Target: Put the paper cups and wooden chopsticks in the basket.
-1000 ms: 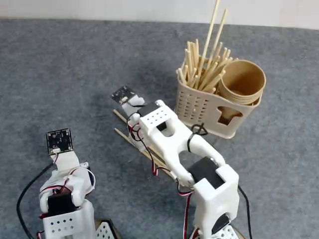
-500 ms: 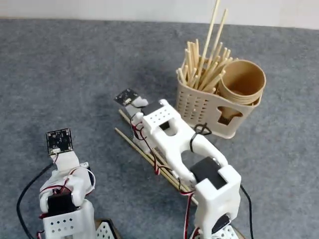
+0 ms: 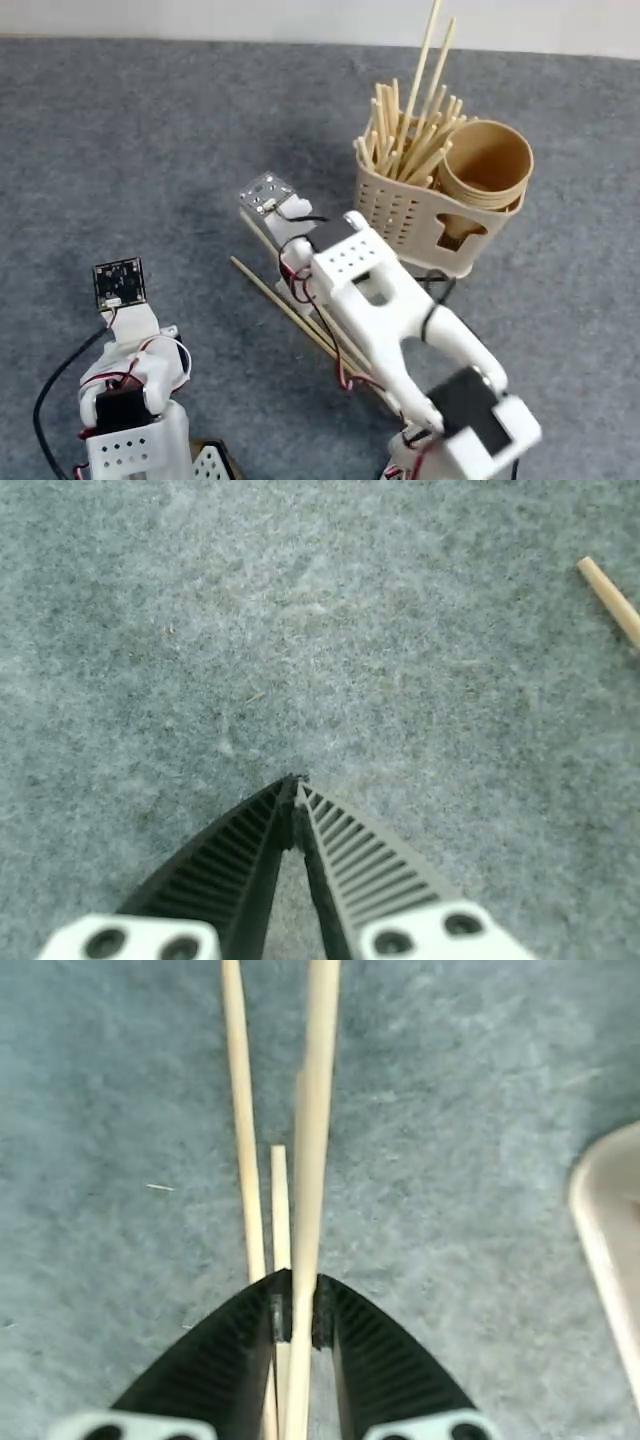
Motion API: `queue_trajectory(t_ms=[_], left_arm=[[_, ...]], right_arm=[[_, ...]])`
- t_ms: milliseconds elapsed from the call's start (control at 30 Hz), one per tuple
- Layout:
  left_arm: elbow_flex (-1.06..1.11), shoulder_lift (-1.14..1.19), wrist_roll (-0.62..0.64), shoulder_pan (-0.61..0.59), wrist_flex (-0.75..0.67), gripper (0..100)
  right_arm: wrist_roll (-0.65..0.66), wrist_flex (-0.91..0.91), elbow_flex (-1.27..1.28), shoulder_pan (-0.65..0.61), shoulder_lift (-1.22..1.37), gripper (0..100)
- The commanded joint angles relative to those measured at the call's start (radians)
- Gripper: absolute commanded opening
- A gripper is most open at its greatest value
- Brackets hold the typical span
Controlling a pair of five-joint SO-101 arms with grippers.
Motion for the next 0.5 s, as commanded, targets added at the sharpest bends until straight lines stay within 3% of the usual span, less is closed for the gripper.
queue_trajectory(t_ms=[0,467], left_arm=[[0.019,-0.012,0.000,0.024,0.008,1],[0.019,-0.012,0.000,0.024,0.008,1]], right_arm=[[0.002,0.001,0.022,0.007,-0.177,0.5],[-0.146,0.001,0.074,0.153,-0.737,0.5]])
